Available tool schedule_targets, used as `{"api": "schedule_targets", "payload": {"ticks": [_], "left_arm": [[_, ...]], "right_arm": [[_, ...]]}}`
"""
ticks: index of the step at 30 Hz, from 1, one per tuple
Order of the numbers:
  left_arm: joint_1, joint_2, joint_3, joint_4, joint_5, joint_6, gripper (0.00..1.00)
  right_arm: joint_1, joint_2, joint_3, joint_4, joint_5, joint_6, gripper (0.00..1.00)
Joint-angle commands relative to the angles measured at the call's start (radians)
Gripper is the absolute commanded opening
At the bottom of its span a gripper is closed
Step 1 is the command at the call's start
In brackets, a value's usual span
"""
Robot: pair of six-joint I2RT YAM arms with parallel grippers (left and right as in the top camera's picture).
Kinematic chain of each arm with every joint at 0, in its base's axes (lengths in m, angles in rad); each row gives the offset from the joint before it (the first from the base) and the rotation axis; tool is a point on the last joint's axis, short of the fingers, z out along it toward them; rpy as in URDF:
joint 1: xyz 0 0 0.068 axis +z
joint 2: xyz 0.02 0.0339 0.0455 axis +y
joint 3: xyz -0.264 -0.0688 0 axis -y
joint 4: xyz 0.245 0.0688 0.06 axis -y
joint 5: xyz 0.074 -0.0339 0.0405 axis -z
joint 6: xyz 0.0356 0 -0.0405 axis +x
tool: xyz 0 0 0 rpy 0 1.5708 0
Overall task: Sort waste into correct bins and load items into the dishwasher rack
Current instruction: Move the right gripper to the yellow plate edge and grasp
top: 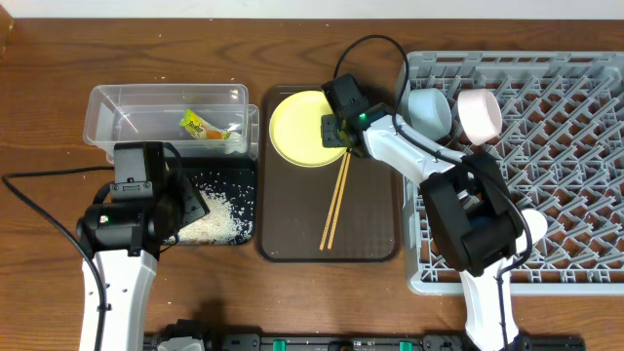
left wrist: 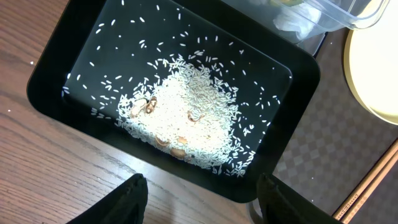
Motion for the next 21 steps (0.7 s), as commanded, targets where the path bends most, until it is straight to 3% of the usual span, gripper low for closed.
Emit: {"api": "schedule_targets", "payload": {"ticks": [1, 8, 13, 21], "left_arm": [[0.005, 0.001, -0.002, -0.003, -0.008, 0.002, 0.6], [0.005, 0.001, -0.002, -0.003, -0.008, 0.002, 0.6], [0.005, 0.001, -0.002, -0.003, -0.008, 0.002, 0.6], [0.005, 0.001, -0.002, -0.003, -0.008, 0.002, 0.6]], "right_arm": [[0.002, 0.011, 0.001, -0.003, 0.028, 0.04, 0.37], [-0.002, -0.035, 0.019, 0.002, 0.037, -0.027, 0.46], [-0.002, -0.103, 0.023, 0.004, 0.156, -0.07, 0.49], [-0.023, -0.098, 0.013, -0.034, 0.2, -0.075, 0.48]]}}
